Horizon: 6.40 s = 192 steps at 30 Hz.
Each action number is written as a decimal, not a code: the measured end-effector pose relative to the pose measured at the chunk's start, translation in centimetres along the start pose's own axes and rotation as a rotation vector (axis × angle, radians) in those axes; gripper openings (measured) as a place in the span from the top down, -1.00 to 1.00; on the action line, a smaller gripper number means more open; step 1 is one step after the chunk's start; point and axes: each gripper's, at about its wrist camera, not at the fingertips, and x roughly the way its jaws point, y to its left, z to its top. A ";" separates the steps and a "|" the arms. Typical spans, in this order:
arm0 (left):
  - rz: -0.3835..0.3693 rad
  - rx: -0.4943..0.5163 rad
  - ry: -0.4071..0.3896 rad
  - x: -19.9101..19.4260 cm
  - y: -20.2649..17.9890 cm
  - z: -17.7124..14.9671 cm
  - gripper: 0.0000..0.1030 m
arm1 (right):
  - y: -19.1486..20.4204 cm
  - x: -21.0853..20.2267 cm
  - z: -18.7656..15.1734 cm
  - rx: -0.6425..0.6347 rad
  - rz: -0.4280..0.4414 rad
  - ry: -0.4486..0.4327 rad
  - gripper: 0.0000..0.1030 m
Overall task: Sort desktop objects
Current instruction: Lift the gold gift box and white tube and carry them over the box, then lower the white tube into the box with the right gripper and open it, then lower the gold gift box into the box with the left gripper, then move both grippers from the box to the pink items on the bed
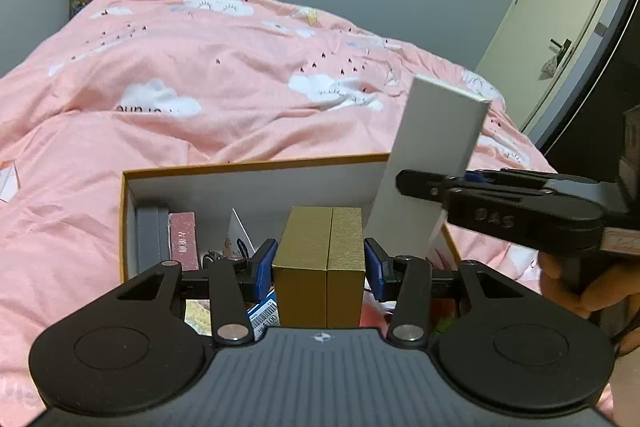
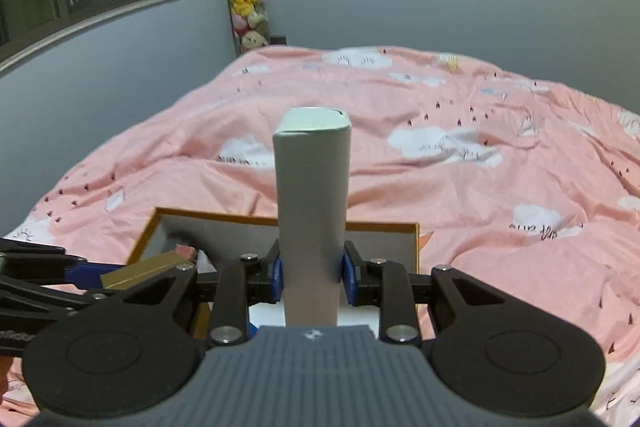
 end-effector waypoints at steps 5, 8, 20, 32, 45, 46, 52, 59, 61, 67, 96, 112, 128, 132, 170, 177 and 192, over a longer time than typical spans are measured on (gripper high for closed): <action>0.002 -0.004 0.031 1.5 0.5 0.1 -0.02 | -0.1 3.5 -1.2 -0.055 -0.089 0.103 0.42; -0.003 -0.003 0.040 2.2 0.7 0.3 -0.02 | -0.5 4.9 -1.7 -0.058 -0.130 0.184 0.42; -0.045 -0.020 0.075 5.5 1.2 1.0 -0.02 | 0.2 8.3 -2.6 -0.131 -0.180 0.289 0.41; -0.049 -0.044 0.084 6.5 2.2 1.7 -0.02 | 0.1 8.8 -2.2 -0.120 -0.133 0.430 0.41; -0.073 -0.079 0.091 7.3 3.0 1.8 -0.02 | 1.7 9.9 -3.1 -0.244 -0.252 0.409 0.37; -0.075 -0.078 0.092 7.3 3.1 1.8 -0.02 | 1.8 9.8 -3.2 -0.269 -0.267 0.394 0.27; -0.083 -0.077 0.100 7.7 3.2 1.9 -0.02 | 1.6 9.3 -3.6 -0.322 -0.270 0.329 0.08; -0.085 -0.101 0.125 8.8 3.2 2.0 -0.02 | 1.4 9.0 -4.5 -0.399 -0.220 0.300 0.19; -0.085 -0.107 0.127 9.1 3.2 2.0 -0.02 | 1.5 9.3 -4.6 -0.399 -0.201 0.311 0.42; -0.087 -0.111 0.132 10.1 2.9 2.0 -0.02 | 1.7 9.0 -5.3 -0.432 -0.263 0.282 0.71; 0.137 0.214 0.065 14.1 -5.3 0.3 -0.02 | -6.0 -0.4 -4.9 0.052 -0.242 -0.038 0.35; 0.152 0.267 0.066 16.3 -7.3 0.0 -0.02 | -7.5 -0.1 -6.2 0.101 -0.233 -0.023 0.34; -0.003 0.352 0.226 15.2 -6.1 0.8 -0.14 | -7.9 0.0 -6.8 0.118 -0.232 -0.008 0.29; -0.035 0.377 0.288 14.8 -5.8 0.9 -0.15 | -7.8 -0.2 -6.8 0.116 -0.231 -0.007 0.27; -0.166 0.025 0.470 17.0 -3.3 0.6 0.06 | -7.2 0.6 -7.6 0.101 -0.211 0.033 0.23; -0.143 0.057 0.434 15.7 -3.5 0.3 0.07 | -6.9 0.1 -7.4 0.090 -0.209 0.032 0.16; -0.016 0.163 0.068 3.4 -4.7 -1.1 0.00 | -3.2 -5.3 -7.8 0.063 -0.170 -0.090 -0.21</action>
